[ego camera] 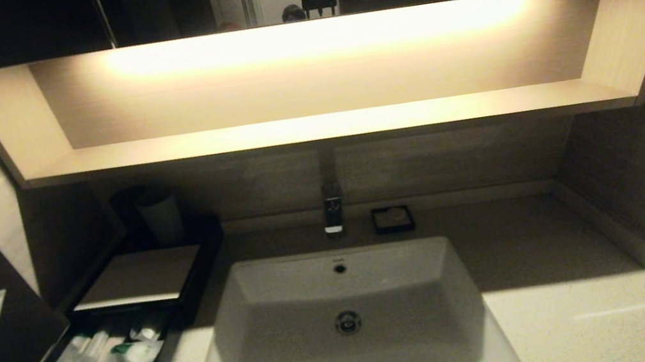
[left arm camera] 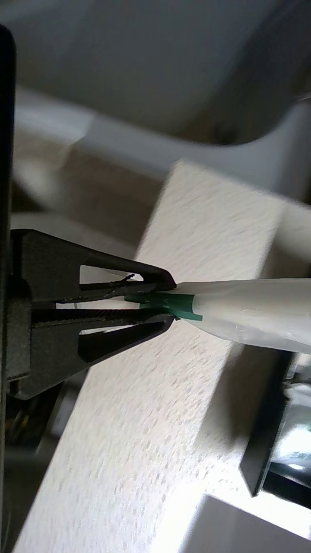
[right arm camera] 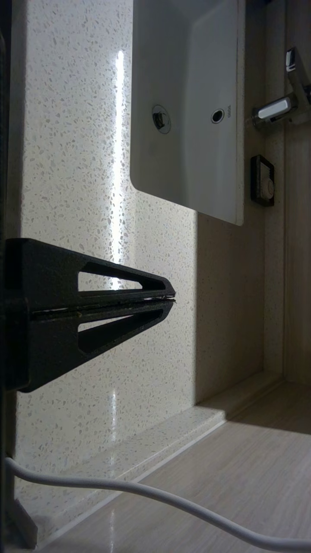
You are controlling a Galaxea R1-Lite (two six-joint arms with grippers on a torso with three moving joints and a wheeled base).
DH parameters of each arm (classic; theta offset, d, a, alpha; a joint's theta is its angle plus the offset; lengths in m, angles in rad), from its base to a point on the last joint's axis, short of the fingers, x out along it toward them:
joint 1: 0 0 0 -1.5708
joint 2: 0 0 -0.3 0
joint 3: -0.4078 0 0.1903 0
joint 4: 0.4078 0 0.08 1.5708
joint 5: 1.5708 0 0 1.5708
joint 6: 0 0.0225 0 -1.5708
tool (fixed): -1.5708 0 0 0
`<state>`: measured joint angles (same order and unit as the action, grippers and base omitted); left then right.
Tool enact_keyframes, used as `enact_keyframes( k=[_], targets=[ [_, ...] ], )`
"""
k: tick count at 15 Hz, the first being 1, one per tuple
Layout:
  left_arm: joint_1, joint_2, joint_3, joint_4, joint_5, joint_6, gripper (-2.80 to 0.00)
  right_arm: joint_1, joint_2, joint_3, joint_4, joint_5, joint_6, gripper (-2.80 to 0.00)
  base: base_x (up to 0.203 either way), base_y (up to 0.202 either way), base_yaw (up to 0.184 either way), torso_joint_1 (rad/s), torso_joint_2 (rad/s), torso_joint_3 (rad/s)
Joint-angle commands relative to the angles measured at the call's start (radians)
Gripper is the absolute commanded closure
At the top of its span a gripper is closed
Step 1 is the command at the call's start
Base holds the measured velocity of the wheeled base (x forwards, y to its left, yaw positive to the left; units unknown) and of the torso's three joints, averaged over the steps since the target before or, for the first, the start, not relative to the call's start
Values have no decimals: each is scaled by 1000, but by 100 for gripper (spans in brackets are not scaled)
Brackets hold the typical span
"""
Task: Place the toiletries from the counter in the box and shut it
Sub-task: Place the bathroom toiletry into the drawer
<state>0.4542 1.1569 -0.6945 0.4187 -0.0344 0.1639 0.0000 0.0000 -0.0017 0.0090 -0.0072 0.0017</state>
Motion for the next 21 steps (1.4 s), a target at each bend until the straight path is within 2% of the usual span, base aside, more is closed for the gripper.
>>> enact_keyframes(
  k=[1,3,4,8,11,13,16,21],
  targets=[
    [-154,-12,12,37,83,-100,0,0,0,0,0,0,0,0,0,0,0,0,0,0],
    [-277,-11,26,50,155,-172,0,0,0,0,0,0,0,0,0,0,0,0,0,0],
    [-307,6,29,55,174,-194,0,0,0,0,0,0,0,0,0,0,0,0,0,0],
    [-305,116,14,53,187,-192,0,0,0,0,0,0,0,0,0,0,0,0,0,0],
    [-276,215,-94,94,195,-106,0,0,0,0,0,0,0,0,0,0,0,0,0,0],
    [-259,269,-195,192,196,-52,0,0,0,0,0,0,0,0,0,0,0,0,0,0],
    [-235,365,-399,396,206,-21,0,0,0,0,0,0,0,0,0,0,0,0,0,0],
    [-216,532,-658,719,312,21,0,0,0,0,0,0,0,0,0,0,0,0,0,0]
  ],
)
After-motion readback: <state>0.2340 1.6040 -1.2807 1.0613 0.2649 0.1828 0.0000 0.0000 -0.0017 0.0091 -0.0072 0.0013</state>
